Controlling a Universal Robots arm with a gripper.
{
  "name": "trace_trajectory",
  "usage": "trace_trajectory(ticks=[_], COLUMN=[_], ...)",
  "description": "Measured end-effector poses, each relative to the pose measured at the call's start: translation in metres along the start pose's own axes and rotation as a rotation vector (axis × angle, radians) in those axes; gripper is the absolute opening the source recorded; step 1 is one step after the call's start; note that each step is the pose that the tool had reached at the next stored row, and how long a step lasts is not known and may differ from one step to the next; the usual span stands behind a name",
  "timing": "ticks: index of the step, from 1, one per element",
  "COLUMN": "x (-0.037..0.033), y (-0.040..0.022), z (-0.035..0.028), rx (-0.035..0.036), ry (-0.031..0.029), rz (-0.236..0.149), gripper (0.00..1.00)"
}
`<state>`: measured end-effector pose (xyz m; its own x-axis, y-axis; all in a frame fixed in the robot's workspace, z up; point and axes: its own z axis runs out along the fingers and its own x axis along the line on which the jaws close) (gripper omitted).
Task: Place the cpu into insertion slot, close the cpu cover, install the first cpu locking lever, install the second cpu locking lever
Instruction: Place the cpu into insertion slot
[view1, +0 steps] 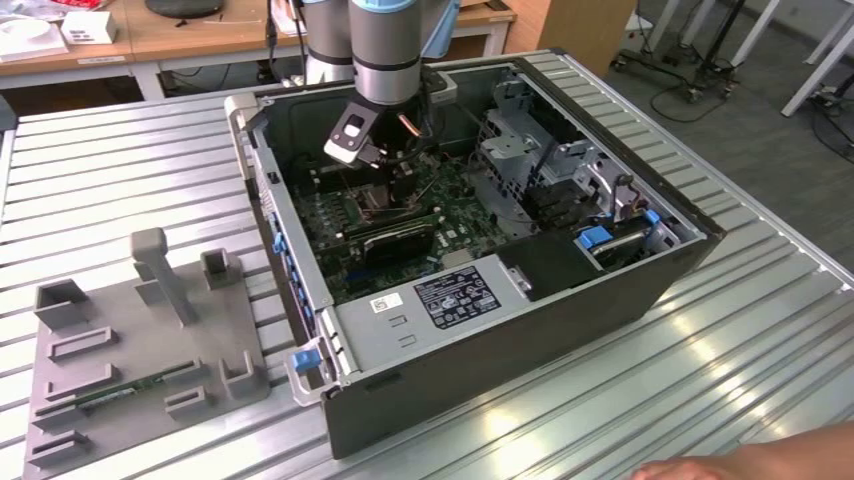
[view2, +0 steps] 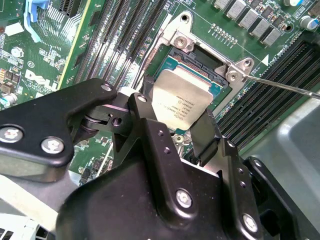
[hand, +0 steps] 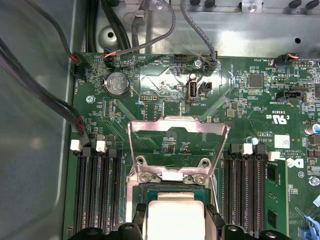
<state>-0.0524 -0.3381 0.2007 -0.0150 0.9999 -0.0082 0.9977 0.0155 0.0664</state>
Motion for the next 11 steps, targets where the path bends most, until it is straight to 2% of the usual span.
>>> trace_trajectory(ticks=[11], x=[0.0000], y=[-0.0003], z=[0.0037], rx=[0.0003], ry=[-0.0005], rz=[0.000], gripper=[0.54])
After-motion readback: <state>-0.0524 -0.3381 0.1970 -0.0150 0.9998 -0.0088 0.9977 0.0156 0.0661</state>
